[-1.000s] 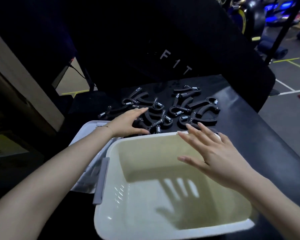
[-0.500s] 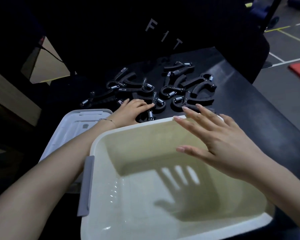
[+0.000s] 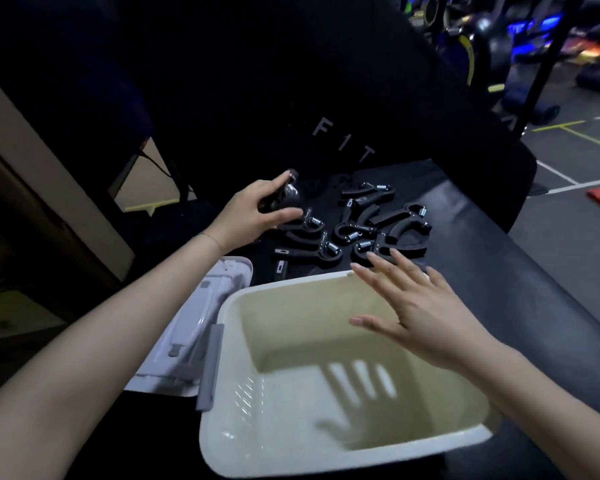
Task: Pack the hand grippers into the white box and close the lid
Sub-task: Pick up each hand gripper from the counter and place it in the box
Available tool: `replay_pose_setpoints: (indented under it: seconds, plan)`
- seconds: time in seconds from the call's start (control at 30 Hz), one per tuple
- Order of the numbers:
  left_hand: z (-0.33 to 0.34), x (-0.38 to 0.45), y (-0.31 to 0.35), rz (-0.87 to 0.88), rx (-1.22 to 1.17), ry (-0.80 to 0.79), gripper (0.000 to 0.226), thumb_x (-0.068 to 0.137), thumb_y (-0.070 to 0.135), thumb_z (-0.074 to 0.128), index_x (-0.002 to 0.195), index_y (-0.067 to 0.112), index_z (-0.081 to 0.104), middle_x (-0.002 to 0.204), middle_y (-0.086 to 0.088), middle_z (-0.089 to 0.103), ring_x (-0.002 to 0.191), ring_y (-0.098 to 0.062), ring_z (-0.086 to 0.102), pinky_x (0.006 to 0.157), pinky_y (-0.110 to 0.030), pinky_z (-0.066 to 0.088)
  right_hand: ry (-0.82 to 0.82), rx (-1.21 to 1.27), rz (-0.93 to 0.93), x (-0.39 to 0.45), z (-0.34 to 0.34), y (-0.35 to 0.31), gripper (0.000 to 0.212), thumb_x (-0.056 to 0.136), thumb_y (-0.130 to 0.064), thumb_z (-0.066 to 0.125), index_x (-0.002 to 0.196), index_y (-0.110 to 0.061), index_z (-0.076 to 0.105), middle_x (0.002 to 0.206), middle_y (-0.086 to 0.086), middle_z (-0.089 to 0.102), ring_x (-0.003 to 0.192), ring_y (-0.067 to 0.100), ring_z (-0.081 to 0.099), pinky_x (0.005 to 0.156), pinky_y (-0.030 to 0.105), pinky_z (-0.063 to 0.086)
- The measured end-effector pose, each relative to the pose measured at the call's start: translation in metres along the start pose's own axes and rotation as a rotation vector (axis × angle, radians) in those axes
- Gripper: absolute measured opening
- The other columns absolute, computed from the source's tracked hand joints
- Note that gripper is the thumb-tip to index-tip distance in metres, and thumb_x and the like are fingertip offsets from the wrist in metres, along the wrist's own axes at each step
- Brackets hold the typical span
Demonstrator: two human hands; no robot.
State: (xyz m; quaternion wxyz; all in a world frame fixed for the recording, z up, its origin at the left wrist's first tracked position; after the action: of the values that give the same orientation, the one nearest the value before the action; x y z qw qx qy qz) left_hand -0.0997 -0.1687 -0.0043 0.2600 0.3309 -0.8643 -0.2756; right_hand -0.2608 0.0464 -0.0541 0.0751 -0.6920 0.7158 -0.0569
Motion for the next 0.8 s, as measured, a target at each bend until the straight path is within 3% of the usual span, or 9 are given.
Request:
replay_pose_setpoints:
  seconds: [0.1, 0.17, 0.23, 0.3, 0.4, 0.5, 0.63, 0.8]
  plan:
    - [-0.024, -0.010, 0.036, -0.052, -0.377, 0.080, 0.056, 0.087, 0.037, 0.063, 0.136, 0.014, 0.050, 0.136, 0.002, 0.053, 0.124, -0.002, 0.047, 0.105, -0.014, 0.035, 0.059, -0.031, -0.002, -0.002, -0.003, -0.002, 0.093, 0.062, -0.087, 0.001, 0.145, -0.046, 0.002, 0.158, -0.013, 0.003, 0.145, 0.015, -0.005, 0.115, 0.045, 0.013]
    - [-0.033, -0.021, 0.057, -0.082, -0.602, 0.110, 0.049, 0.077, 0.054, 0.064, 0.114, 0.023, 0.068, 0.123, -0.001, 0.062, 0.117, -0.010, 0.055, 0.106, -0.034, 0.039, 0.164, -0.061, -0.013, -0.004, -0.012, -0.007, 0.090, 0.069, -0.087, 0.010, 0.145, -0.039, 0.022, 0.153, -0.005, 0.028, 0.143, 0.022, 0.021, 0.105, 0.049, 0.032]
    - [-0.039, -0.033, 0.075, -0.127, -0.783, 0.123, 0.048, 0.069, 0.063, 0.060, 0.099, 0.027, 0.071, 0.111, -0.003, 0.067, 0.109, -0.018, 0.060, 0.101, -0.041, 0.043, 0.281, -0.057, -0.053, -0.007, -0.022, -0.013, 0.086, 0.074, -0.083, 0.023, 0.142, -0.032, 0.035, 0.145, -0.001, 0.043, 0.135, 0.027, 0.038, 0.095, 0.050, 0.043]
    - [-0.042, -0.043, 0.088, -0.152, -0.896, 0.134, 0.055, 0.072, 0.066, 0.051, 0.105, 0.026, 0.068, 0.113, -0.003, 0.068, 0.111, -0.020, 0.062, 0.102, -0.043, 0.042, 0.348, -0.039, -0.114, -0.008, -0.032, -0.021, 0.087, 0.072, -0.081, 0.031, 0.143, -0.031, 0.031, 0.149, 0.000, 0.038, 0.136, 0.026, 0.035, 0.096, 0.050, 0.042]
    - [-0.040, -0.056, 0.101, -0.178, -1.025, 0.083, 0.078, 0.079, 0.070, 0.036, 0.132, 0.016, 0.051, 0.126, -0.011, 0.064, 0.118, -0.024, 0.060, 0.093, -0.039, 0.051, 0.457, 0.003, -0.238, -0.012, -0.046, -0.033, 0.092, 0.071, -0.073, 0.050, 0.147, -0.034, 0.017, 0.156, -0.003, 0.020, 0.143, 0.020, 0.018, 0.104, 0.053, 0.037]
    - [-0.034, -0.071, 0.112, -0.226, -1.089, 0.016, 0.081, 0.087, 0.071, 0.024, 0.137, 0.011, 0.045, 0.128, -0.016, 0.061, 0.113, -0.027, 0.061, 0.094, -0.044, 0.051, 0.509, 0.023, -0.316, -0.017, -0.058, -0.042, 0.103, 0.067, -0.059, 0.071, 0.148, -0.033, 0.013, 0.157, -0.003, 0.011, 0.145, 0.017, 0.009, 0.108, 0.053, 0.031]
    - [-0.015, -0.093, 0.117, -0.375, -1.114, -0.085, 0.084, 0.086, 0.074, 0.020, 0.132, 0.012, 0.053, 0.124, -0.012, 0.065, 0.107, -0.026, 0.065, 0.088, -0.045, 0.054, 0.542, 0.008, -0.361, -0.024, -0.070, -0.048, 0.105, 0.068, -0.056, 0.072, 0.149, -0.030, 0.011, 0.159, -0.002, 0.005, 0.146, 0.016, 0.002, 0.114, 0.048, 0.022]
    - [0.008, -0.116, 0.110, -0.476, -1.102, -0.143, 0.088, 0.084, 0.076, 0.023, 0.131, 0.008, 0.054, 0.127, -0.017, 0.062, 0.109, -0.031, 0.063, 0.082, -0.045, 0.056, 0.419, -0.038, -0.427, -0.028, -0.064, -0.051, 0.110, 0.067, -0.067, 0.063, 0.150, -0.023, 0.006, 0.158, -0.003, 0.002, 0.145, 0.012, -0.002, 0.116, 0.042, 0.011]
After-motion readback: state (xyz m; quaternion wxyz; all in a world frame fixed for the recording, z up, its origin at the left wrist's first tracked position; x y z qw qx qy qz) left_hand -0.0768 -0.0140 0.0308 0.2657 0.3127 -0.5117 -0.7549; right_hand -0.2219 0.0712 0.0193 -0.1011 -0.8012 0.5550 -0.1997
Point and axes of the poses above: each hand's wrist, its own x-axis towards the middle knuckle, its own z-axis out of the palm, y = z × x, the point moved 4 cm from there along x, towards the middle knuckle
